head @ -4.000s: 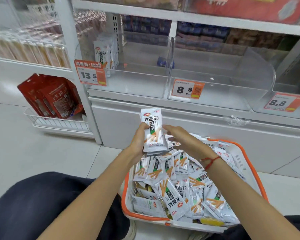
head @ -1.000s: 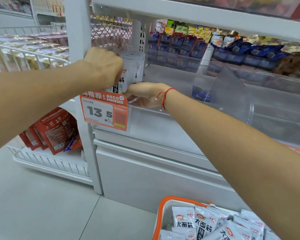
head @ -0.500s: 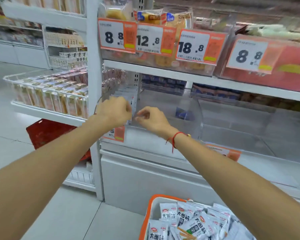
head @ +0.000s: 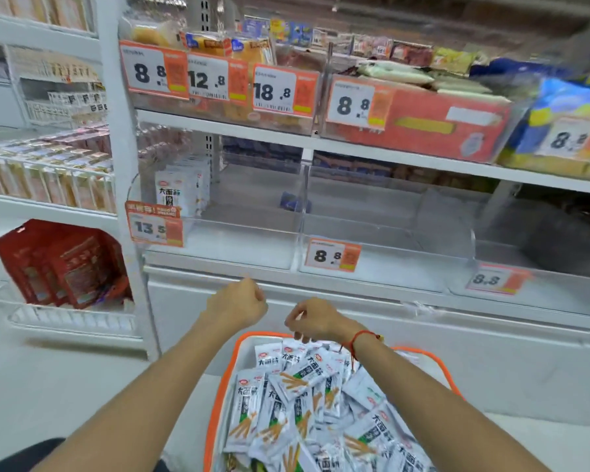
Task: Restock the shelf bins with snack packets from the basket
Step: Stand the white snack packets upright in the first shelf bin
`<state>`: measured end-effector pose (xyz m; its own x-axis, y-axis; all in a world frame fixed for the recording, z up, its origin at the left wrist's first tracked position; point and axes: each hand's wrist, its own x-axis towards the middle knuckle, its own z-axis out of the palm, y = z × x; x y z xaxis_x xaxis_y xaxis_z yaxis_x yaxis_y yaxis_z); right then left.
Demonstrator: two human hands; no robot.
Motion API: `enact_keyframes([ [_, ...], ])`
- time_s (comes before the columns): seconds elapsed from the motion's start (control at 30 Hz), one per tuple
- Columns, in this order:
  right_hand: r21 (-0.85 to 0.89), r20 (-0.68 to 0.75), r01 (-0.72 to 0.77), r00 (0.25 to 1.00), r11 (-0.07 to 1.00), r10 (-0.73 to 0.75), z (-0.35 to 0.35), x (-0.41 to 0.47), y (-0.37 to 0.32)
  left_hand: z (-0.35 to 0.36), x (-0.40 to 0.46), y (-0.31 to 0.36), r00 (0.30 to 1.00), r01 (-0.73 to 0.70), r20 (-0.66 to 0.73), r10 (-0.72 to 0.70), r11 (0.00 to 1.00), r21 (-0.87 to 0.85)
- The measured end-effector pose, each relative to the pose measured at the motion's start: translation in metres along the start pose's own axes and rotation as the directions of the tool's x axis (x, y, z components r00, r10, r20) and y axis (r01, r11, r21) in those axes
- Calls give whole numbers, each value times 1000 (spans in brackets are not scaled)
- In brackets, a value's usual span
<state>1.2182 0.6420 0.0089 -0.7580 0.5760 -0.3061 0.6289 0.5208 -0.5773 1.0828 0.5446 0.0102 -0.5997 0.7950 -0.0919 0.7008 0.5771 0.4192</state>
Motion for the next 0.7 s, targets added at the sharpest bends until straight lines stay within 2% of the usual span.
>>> enact_keyframes([
  [0.2, -32, 9, -141, 990, 990, 141, 52, -19, 75, 85, -15, -12, 974, -6, 227, 6, 1000, 2],
  [0.33, -180, -3, -204, 978, 962, 207, 98, -28, 120, 134, -30, -20, 936, -33, 352, 25, 999, 16],
  [0.43, -321, 53, -169, 979, 932, 196, 131, -45, 144, 167, -46, -27, 900, -108, 427, 90, 994, 19],
  [0.5, -390, 38, -130, 987, 912, 157, 141, -51, 151, 182, -55, -36, 883, -157, 456, 114, 986, 57],
  [0.57, -392, -15, -134, 990, 910, 140, 143, -48, 152, 193, -59, -44, 892, -165, 430, 137, 986, 29],
  [0.63, -373, -77, -134, 991, 918, 113, 142, -45, 149, 199, -62, -47, 938, -160, 309, 158, 987, -21],
  [0.7, -369, -111, -136, 989, 920, 101, 144, -44, 144, 201, -65, -45, 976, -119, 182, 119, 993, -15],
])
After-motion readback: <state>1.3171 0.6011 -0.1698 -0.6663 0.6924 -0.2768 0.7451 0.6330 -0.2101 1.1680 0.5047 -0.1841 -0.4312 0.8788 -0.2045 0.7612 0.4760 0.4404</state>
